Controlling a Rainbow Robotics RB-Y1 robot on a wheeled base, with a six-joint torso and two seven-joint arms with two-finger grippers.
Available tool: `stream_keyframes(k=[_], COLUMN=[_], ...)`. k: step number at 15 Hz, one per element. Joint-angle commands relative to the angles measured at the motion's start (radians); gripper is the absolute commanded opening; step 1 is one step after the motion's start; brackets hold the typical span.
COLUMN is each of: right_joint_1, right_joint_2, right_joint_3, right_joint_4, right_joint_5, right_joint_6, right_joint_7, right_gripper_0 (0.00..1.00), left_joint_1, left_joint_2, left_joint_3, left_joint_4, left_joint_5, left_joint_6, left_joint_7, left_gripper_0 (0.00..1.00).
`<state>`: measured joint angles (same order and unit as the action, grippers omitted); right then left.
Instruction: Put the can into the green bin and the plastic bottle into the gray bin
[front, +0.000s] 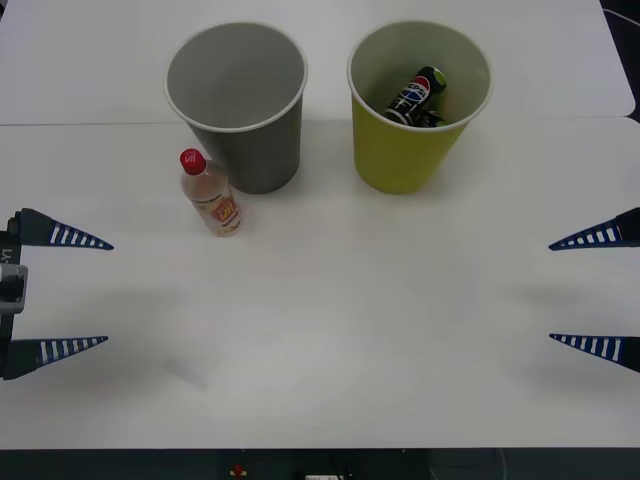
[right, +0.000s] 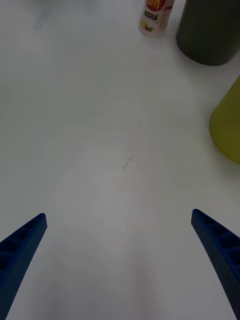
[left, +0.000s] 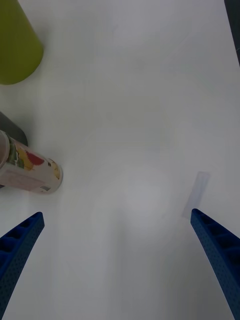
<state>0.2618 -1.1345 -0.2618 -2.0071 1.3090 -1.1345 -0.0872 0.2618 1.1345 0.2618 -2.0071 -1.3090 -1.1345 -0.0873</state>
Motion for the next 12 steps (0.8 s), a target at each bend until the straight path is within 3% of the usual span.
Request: stream_keyframes(k=[1, 7, 12], right_joint_1=[0.0, 0.0, 0.0], right_joint_2=[0.0, 0.0, 0.0], right_joint_3=[0.0, 0.0, 0.0], right_joint_4=[0.0, 0.0, 0.0], right_joint_5=[0.0, 0.0, 0.0], right_joint_6=[0.0, 0.0, 0.0], right_joint_7=[0.0, 0.0, 0.0], right_gripper_0=[1.0, 1.0, 1.0], left_joint_1=[0.0, 0.01, 0.011], left_joint_2=[0.0, 0.03, 0.042], left_joint_3=[0.0, 0.013, -0.174], left_joint_4=[0.0, -0.032, -0.033], left_joint_5=[0.0, 0.025, 0.048], left_joint_6=[0.0, 0.025, 0.303], left_joint_7=[0.0, 0.006, 0.057], left_gripper_0=[1.0, 1.0, 1.0])
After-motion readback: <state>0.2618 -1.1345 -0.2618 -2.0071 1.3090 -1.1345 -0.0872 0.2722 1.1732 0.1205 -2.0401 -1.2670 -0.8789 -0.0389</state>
